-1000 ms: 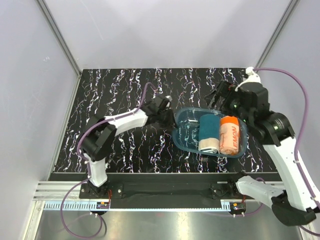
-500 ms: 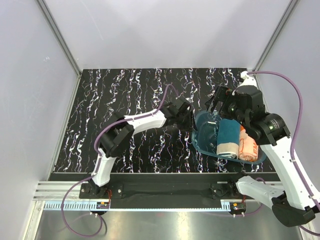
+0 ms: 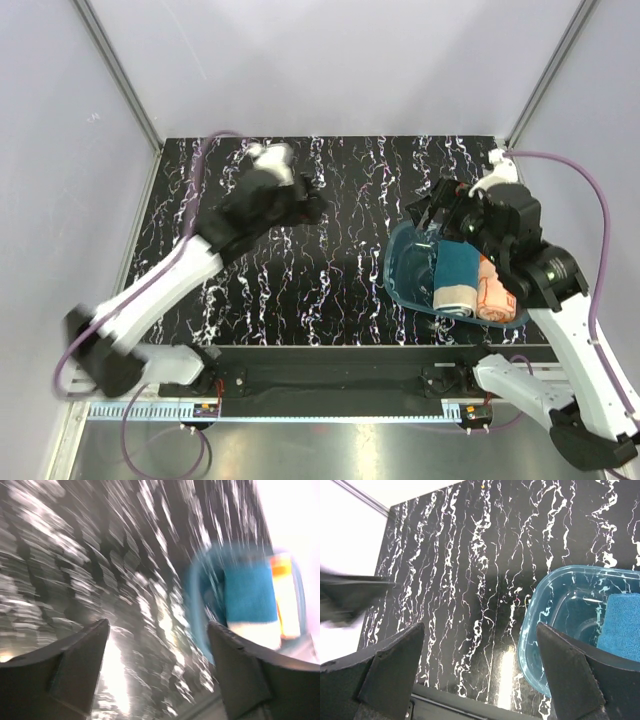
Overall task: Roll the towels
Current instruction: Place the rolled towel into the container
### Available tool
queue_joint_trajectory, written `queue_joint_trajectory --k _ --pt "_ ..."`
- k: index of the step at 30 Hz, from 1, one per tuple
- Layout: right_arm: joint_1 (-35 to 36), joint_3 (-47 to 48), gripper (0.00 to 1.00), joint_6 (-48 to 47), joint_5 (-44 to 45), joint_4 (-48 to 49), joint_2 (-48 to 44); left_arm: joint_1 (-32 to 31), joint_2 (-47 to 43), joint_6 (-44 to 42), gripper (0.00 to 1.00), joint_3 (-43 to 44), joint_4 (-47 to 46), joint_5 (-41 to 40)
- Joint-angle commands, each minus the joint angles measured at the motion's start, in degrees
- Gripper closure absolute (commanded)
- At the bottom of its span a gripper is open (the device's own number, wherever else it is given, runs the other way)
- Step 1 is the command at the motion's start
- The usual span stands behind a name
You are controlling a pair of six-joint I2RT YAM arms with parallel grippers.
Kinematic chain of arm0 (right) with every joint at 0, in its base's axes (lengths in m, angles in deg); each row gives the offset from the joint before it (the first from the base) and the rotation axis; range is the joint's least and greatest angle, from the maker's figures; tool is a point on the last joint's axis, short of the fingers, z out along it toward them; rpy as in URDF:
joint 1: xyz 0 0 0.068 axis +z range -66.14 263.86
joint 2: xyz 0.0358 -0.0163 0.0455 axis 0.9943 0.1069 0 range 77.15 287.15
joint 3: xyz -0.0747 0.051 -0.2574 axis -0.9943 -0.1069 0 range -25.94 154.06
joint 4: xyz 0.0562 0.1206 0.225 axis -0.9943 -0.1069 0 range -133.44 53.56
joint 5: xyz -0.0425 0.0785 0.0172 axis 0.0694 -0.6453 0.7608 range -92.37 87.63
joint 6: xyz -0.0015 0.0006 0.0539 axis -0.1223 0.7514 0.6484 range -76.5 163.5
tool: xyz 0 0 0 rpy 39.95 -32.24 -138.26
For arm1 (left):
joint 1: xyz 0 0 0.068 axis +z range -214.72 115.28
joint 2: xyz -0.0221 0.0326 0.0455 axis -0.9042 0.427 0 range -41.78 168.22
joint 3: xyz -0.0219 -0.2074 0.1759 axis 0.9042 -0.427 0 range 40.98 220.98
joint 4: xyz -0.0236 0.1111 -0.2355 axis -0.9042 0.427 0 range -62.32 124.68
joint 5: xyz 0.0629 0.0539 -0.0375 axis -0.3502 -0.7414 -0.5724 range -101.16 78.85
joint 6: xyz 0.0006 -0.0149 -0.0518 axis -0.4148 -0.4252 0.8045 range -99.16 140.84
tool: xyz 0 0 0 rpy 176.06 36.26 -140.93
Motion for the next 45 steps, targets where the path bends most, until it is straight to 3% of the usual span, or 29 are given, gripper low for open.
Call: queue_joint_trajectory --k 1,3,7,11,17,20,26,28,33,37,39,40,42,45 --pt "-0.05 -4.58 0.0 -0.74 -0.69 5.74 -4.36 2.18 -14.45 -11.96 0.07 -9.68 -1.99 -16.79" --pt "-0.05 -8.26 0.0 2.68 3.77 6.1 -7.52 3.86 -20.81 -16.8 0.01 -19.7 -8.13 -19.55" --pt "-0.05 -13.64 0.0 5.33 8.36 5.48 -12.09 4.21 -36.53 -24.71 0.01 -36.22 -19.9 -34.71" --pt "-0.05 -15.76 0.0 7.26 13.9 0.22 -13.95 5.61 -45.09 -28.59 0.01 -51.07 -33.34 -45.48" --pt "-0.05 -16.81 0.0 9.55 12.68 -9.36 -11.31 15.08 -47.22 -32.2 0.01 -59.54 -40.03 -39.53" --pt "-0.05 -17.51 0.0 9.81 9.7 -11.3 -10.26 21.6 -45.72 -30.62 0.01 -63.32 -46.1 -33.82" --pt "0.04 -18.22 0.0 9.46 10.65 -12.36 -12.01 35.14 -31.76 -21.93 0.01 -62.8 -53.05 -23.36" --pt "-0.05 -18.31 0.0 9.28 10.66 -12.53 -12.45 37.33 -26.49 -20.16 0.01 -63.59 -60.22 -21.16" --pt "-0.05 -18.3 0.0 8.67 10.57 -12.89 -12.63 39.1 -16.13 -25.15 0.01 -62.63 -72.55 -15.97" --pt "0.04 -18.57 0.0 8.14 10.83 -12.19 -13.68 40.6 -9.96 -29.47 0.01 -57.61 -73.17 -10.79" --pt "-0.05 -19.09 0.0 8.23 10.31 -11.31 -14.12 40.69 -3.49 -30.09 0.01 -60.85 -80.81 -8.68" --pt "-0.05 -19.18 0.0 8.4 10.13 -10.69 -14.3 40.69 -1.36 -32.01 0.03 -62.0 -89.19 -7.1" --pt "-0.05 -19.36 0.0 8.75 9.69 -9.99 -14.21 40.6 -2.82 -34.12 0.05 -59.74 -81.57 -2.37" --pt "-0.05 -19.71 0.0 8.84 9.43 -9.55 -14.12 40.69 -2.3 -33.79 0.03 -60.34 -83.84 -2.34"
